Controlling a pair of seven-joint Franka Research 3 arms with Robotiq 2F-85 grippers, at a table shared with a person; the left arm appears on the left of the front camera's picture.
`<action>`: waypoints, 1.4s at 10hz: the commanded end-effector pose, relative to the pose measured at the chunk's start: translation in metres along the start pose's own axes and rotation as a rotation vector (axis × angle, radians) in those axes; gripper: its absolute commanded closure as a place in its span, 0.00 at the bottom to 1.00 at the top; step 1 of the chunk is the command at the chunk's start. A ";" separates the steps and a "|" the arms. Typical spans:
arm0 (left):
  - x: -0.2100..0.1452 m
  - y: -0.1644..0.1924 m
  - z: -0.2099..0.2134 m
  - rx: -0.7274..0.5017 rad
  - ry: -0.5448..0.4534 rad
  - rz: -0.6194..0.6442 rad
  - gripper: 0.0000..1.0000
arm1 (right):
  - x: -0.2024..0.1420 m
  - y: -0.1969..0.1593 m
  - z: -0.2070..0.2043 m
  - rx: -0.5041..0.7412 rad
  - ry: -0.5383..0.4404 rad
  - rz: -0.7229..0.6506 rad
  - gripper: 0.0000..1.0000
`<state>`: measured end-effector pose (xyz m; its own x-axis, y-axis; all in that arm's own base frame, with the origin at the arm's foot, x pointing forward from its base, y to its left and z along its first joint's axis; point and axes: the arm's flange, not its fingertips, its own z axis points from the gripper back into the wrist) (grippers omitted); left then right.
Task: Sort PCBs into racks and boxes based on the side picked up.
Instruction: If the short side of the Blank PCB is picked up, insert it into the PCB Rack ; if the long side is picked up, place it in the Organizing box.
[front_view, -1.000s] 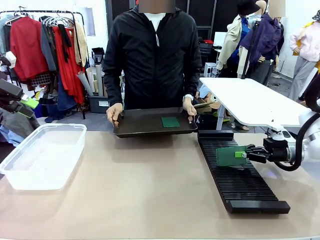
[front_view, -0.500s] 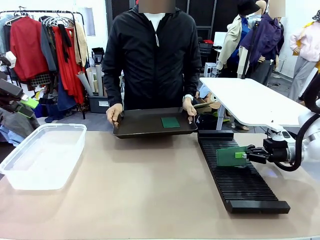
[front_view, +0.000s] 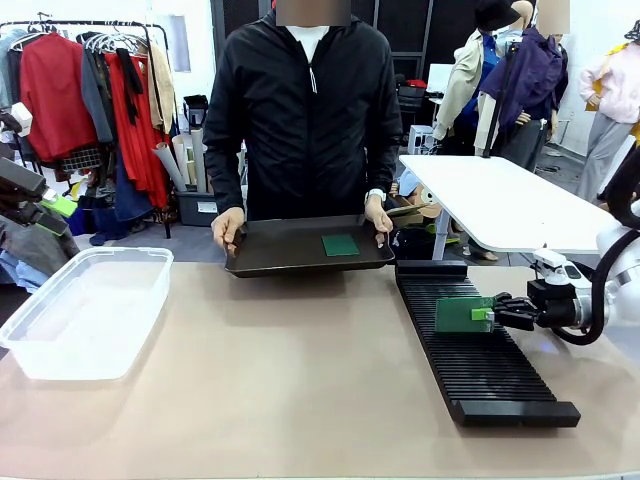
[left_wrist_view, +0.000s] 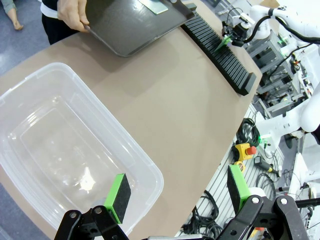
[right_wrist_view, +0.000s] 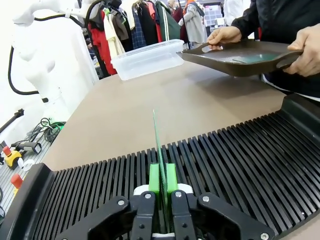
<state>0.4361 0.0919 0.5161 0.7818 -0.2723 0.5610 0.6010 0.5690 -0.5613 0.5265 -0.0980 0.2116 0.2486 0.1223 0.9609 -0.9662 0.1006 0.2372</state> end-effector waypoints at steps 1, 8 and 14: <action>0.000 0.000 0.000 -0.006 -0.003 -0.001 0.00 | -0.003 -0.001 0.001 0.005 0.039 0.017 0.81; 0.000 0.000 0.000 -0.006 -0.003 -0.001 0.00 | 0.004 -0.002 0.004 0.013 0.037 0.020 0.11; 0.000 0.000 0.000 -0.006 -0.003 -0.001 0.00 | 0.020 -0.006 0.022 -0.004 -0.008 -0.007 0.00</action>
<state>0.4361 0.0919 0.5162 0.7818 -0.2723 0.5610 0.6010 0.5691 -0.5613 0.5342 -0.1157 0.2224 0.2312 0.1219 0.9652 -0.9694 0.1126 0.2180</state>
